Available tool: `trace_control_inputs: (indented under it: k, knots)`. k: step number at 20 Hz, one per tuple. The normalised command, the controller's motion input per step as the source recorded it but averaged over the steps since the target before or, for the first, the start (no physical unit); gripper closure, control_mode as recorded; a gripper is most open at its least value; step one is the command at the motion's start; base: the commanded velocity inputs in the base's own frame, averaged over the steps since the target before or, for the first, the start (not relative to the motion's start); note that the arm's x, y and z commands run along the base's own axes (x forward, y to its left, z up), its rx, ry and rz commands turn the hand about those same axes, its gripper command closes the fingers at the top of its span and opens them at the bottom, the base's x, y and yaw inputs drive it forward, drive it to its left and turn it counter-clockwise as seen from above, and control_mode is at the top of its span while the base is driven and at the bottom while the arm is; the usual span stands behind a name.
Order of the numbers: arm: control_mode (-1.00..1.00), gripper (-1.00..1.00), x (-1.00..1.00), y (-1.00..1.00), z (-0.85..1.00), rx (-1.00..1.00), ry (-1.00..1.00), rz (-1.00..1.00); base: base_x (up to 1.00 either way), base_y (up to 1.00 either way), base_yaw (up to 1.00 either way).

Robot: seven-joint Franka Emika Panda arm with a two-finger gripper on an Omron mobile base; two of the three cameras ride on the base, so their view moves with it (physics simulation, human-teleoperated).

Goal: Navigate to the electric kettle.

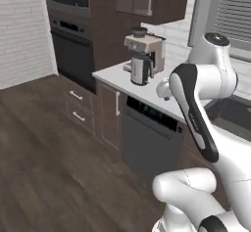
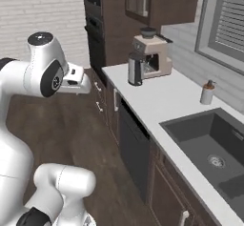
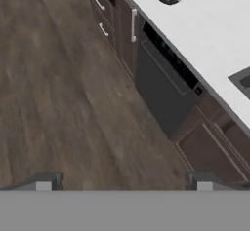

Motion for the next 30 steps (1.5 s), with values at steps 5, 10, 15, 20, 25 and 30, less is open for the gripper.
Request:
trace_control_inputs:
  k: [5,10,15,20,25,30]
  knots:
    - [1.0,-1.0,0.0,0.0,0.0,0.0,0.0,0.0,1.0,0.55,-0.38]
    - [1.0,-1.0,0.0,0.0,0.0,0.0,0.0,0.0,1.0,0.49,-0.44]
    - [1.0,-1.0,0.0,0.0,0.0,0.0,0.0,0.0,1.0,0.52,-0.58]
    - [1.0,-1.0,0.0,0.0,0.0,0.0,0.0,0.0,1.0,0.58,-0.53]
    - [1.0,-1.0,0.0,0.0,0.0,0.0,0.0,0.0,1.0,0.62,-0.49]
    - [1.0,-1.0,0.0,0.0,0.0,0.0,0.0,0.0,1.0,0.3,-0.47]
